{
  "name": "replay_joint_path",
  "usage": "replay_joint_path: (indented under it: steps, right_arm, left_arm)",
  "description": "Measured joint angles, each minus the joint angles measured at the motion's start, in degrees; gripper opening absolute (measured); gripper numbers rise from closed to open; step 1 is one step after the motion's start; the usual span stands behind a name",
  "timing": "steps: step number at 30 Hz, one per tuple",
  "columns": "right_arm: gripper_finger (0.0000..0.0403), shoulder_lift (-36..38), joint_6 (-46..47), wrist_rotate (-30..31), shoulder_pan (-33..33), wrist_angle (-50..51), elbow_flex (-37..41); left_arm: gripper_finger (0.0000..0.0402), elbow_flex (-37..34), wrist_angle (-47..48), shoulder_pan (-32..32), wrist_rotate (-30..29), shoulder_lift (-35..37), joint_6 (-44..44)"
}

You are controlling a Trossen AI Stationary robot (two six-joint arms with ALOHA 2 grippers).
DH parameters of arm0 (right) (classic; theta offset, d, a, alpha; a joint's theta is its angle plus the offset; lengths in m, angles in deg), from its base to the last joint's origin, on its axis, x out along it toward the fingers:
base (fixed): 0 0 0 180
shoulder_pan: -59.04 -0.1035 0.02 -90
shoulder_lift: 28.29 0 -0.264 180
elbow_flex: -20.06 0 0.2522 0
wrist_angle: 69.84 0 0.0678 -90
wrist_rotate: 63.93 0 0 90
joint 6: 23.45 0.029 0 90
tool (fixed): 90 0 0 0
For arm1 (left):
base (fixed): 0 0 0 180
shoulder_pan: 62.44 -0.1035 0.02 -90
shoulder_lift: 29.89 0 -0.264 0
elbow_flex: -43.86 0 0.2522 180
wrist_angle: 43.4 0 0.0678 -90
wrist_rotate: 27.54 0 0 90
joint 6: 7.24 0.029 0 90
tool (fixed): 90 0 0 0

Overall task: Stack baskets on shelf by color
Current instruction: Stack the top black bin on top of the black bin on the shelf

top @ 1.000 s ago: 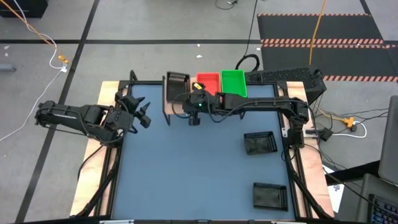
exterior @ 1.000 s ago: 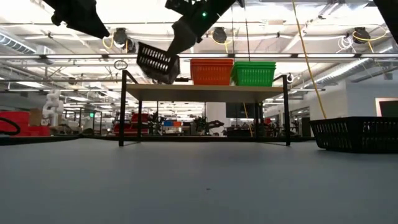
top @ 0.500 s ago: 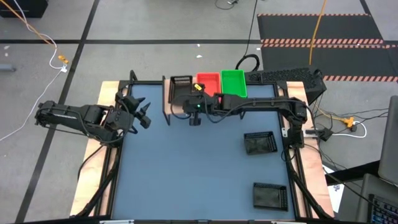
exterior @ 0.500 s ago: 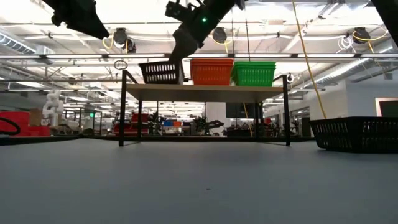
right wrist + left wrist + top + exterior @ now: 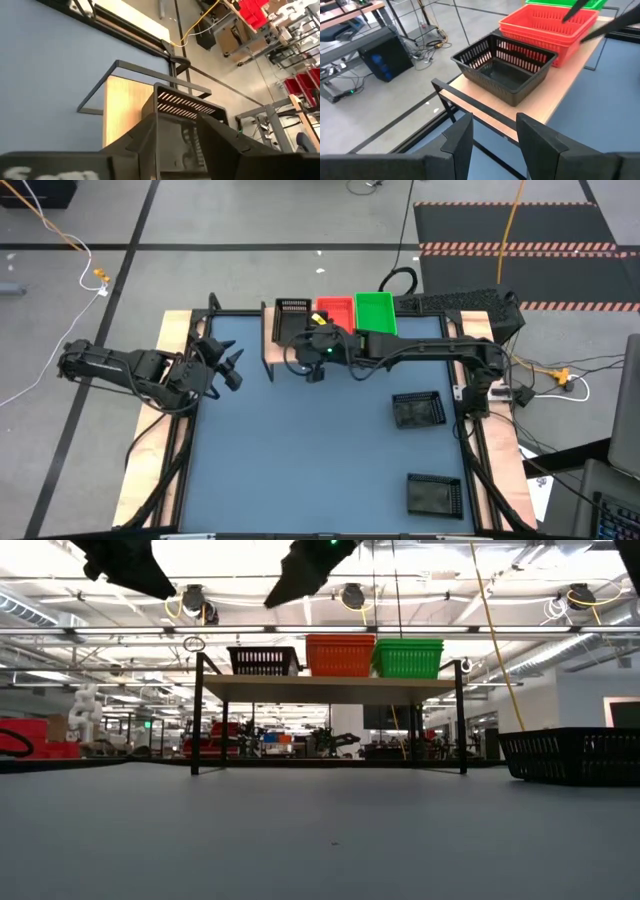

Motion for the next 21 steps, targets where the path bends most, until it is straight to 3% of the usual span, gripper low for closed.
replay_joint_path:
  steps: [5, 8, 14, 19, 21]
  right_arm:
    - [0.0147, 6.4, 5.8, -0.9, -3.0, 9.5, 0.0]
    - [0.0144, 10.4, 11.0, -6.2, -5.1, 19.6, 0.9]
    - [0.0143, 18.4, 24.2, -12.0, -11.8, 30.6, 11.0]
    - [0.0142, 24.5, 50.7, -11.3, -16.5, 31.6, 21.4]
    - [0.0142, 26.5, 62.5, -7.3, -17.4, 31.4, 24.9]
  left_arm:
    - [0.0152, 0.0, 0.0, 1.4, 0.0, 0.0, -0.3]
    - [0.0152, 0.0, 0.0, 2.0, 0.0, 0.0, -0.2]
    - [0.0152, 0.0, 0.1, 3.6, 0.0, 0.0, -0.7]
    - [0.0152, 0.0, 0.0, 4.0, 0.0, -0.6, -2.8]
    - [0.0152, 0.0, -0.2, 4.0, -0.1, -1.3, -3.6]
